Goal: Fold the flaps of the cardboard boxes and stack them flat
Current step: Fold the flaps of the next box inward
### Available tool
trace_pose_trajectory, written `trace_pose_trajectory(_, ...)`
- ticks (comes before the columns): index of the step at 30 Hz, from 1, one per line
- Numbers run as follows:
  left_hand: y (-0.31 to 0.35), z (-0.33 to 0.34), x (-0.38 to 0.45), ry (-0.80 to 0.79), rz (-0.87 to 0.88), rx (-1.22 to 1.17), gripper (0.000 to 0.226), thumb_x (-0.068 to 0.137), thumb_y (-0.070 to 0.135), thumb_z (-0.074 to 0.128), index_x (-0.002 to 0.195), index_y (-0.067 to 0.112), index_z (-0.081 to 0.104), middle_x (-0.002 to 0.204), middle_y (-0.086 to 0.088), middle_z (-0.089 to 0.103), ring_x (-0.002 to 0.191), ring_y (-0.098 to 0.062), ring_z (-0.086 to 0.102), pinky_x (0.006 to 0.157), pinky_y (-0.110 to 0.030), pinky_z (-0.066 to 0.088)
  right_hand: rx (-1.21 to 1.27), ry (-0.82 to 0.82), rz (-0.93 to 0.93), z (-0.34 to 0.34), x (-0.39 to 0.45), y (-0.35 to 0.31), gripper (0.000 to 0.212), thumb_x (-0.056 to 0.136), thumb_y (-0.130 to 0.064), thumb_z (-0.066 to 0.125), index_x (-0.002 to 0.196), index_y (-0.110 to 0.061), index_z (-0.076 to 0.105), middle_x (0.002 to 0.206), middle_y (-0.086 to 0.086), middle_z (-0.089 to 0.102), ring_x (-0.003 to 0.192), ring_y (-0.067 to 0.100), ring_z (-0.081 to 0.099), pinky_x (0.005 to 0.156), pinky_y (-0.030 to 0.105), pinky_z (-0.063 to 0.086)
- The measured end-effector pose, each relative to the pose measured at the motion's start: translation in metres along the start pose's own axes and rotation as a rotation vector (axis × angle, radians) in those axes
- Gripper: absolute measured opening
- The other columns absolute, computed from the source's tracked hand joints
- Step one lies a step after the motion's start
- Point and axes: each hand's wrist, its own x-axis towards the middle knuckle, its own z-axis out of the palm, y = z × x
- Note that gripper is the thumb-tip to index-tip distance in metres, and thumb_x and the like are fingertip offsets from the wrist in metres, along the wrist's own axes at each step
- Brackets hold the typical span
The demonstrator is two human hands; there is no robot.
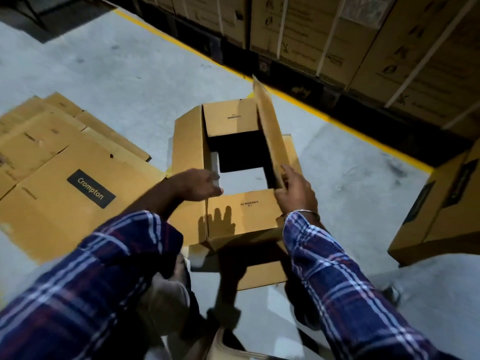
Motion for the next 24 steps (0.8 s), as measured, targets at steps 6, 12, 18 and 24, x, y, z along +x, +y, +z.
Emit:
trace_pose_trajectory(6,0.009,-0.016,-0.015,0.014,0.114,0.028,0.068,0.103,0.053,0.051,0.161,0.021,0.032,0.156,-0.008,0.048,0.142,-0.026,0.044,0.108,-0.033,0.036,-0.086,0.271,0.134,-0.039,0.024,0.046,0.064,0.091,-0.003,0.050,0.142,-0.042,0.048,0.133,0.002,0.052,0.111,0.033,0.059,0.099,0.048,0.049)
trace_pose_trajectory(12,0.024,-0.015,-0.007,-0.097,0.145,0.127,0.074,0.102,0.058,0.049,0.162,0.021,0.028,0.162,-0.005,0.040,0.149,-0.025,0.036,0.114,-0.035,0.032,-0.530,0.047,0.330,-0.015,0.058,0.094,0.040,0.090,-0.046,0.057,0.125,-0.028,0.062,0.161,0.008,0.030,0.149,0.033,0.020,0.116,0.058,0.021)
trace_pose_trajectory(18,0.037,-0.021,-0.003,-0.075,0.200,0.079,0.074,0.100,0.060,0.049,0.162,0.027,0.026,0.155,-0.003,0.050,0.145,-0.021,0.043,0.113,-0.035,0.036,-0.186,-0.145,0.373,0.041,0.066,0.087,0.058,0.089,-0.074,0.042,0.117,-0.024,0.053,0.118,0.012,0.062,0.107,0.040,0.061,0.091,0.046,0.051)
trace_pose_trajectory(24,0.027,-0.023,0.004,-0.102,0.187,0.087,0.075,0.098,0.065,0.049,0.161,0.031,0.027,0.156,0.000,0.049,0.143,-0.023,0.044,0.112,-0.037,0.038,-0.197,-0.096,0.399,0.066,0.083,0.071,0.031,0.104,-0.039,0.047,0.116,-0.015,0.063,0.114,0.014,0.066,0.101,0.041,0.064,0.081,0.046,0.059)
